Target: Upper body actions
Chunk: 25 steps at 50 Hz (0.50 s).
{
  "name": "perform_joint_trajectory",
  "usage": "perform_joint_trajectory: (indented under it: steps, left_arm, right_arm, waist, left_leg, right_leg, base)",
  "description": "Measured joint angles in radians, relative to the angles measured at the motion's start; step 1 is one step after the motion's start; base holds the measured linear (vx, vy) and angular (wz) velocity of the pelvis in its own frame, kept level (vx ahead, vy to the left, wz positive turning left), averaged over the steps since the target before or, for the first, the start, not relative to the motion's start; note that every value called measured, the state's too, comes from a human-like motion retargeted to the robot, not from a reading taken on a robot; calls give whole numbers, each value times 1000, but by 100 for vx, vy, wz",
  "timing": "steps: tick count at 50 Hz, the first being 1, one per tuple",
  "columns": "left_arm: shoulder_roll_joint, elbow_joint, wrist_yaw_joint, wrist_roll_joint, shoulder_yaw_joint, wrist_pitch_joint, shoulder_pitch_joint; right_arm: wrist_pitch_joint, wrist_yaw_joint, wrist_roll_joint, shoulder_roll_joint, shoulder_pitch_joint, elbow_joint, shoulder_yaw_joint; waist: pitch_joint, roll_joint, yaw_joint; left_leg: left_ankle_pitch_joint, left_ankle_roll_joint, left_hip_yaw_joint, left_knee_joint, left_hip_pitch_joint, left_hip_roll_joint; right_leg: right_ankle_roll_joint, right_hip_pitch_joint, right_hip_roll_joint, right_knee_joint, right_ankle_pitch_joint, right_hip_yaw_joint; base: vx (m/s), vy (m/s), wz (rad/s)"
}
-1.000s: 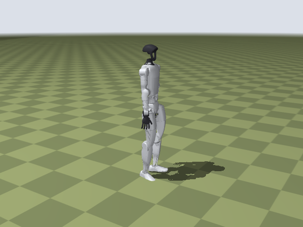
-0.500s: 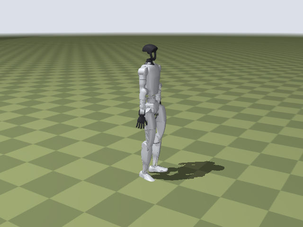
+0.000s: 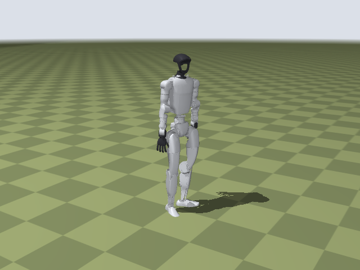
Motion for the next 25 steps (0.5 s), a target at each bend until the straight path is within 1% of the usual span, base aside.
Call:
perform_joint_trajectory:
  steps: [5,9,12,14,15,18,19,20,23,25]
  left_arm:
    - [9,-12,-14,-9,24,3,13]
    - [24,-24,-10,-5,36,14,5]
    - [32,-34,-8,-7,39,21,-7]
    - [34,-42,-7,-11,41,22,-17]
    - [33,-47,-6,-14,43,22,-21]
    - [31,-57,7,-32,47,15,-38]
    - [29,-59,14,-40,46,12,-43]
    - [26,-60,21,-48,44,9,-49]
    - [14,-59,30,-58,36,8,-62]
    - [-1,-58,33,-63,33,8,-74]
  right_arm:
    - [23,-24,59,-15,10,47,-28]
    - [35,-40,132,-27,23,91,-70]
    - [40,-51,174,-34,37,121,-100]
    - [44,-62,192,-36,48,140,-116]
    - [47,-68,198,-36,54,150,-122]
    - [59,-76,208,-29,67,171,-132]
    - [66,-74,208,-25,74,172,-134]
    - [73,-72,208,-20,82,172,-134]
    - [84,-61,195,-5,105,172,-138]
    - [84,-52,176,4,111,172,-143]
  waist:
    - [-4,4,-1]
    - [-14,1,4]
    - [-27,-5,9]
    - [-38,-11,13]
    - [-45,-14,15]
    - [-60,-17,18]
    - [-65,-15,11]
    - [-69,-14,3]
    - [-90,-4,-28]
    - [-105,4,-42]
  left_leg:
    - [-32,-26,128,-7,10,31]
    - [-53,-55,221,-4,16,50]
    - [-64,-75,269,-3,21,52]
    - [-69,-88,295,-4,25,47]
    - [-71,-94,308,-4,28,44]
    - [-68,-115,343,-11,38,43]
    - [-66,-121,348,-11,41,46]
    - [-63,-127,352,-10,43,50]
    - [-54,-146,360,-1,46,68]
    - [-43,-162,374,3,51,82]
  right_leg:
    - [-20,1,-24,-12,-53,-215]
    - [-11,35,-39,-36,-88,-463]
    - [7,65,-39,-70,-74,-617]
    - [16,75,-35,-101,-38,-680]
    - [18,76,-33,-116,-13,-698]
    - [8,56,-26,-145,72,-649]
    - [5,50,-23,-151,86,-624]
    - [3,44,-20,-158,94,-598]
    - [10,48,-5,-174,86,-613]
    - [10,44,9,-182,74,-582]
  base:
    - [-17,-12,-199]
    - [-14,-13,-188]
    - [-11,-19,-149]
    - [-8,-19,-127]
    - [-6,-21,-121]
    - [-4,-25,-95]
    - [-3,-24,-51]
    - [-2,-22,-28]
    - [-1,-26,-7]
    - [1,-27,-1]
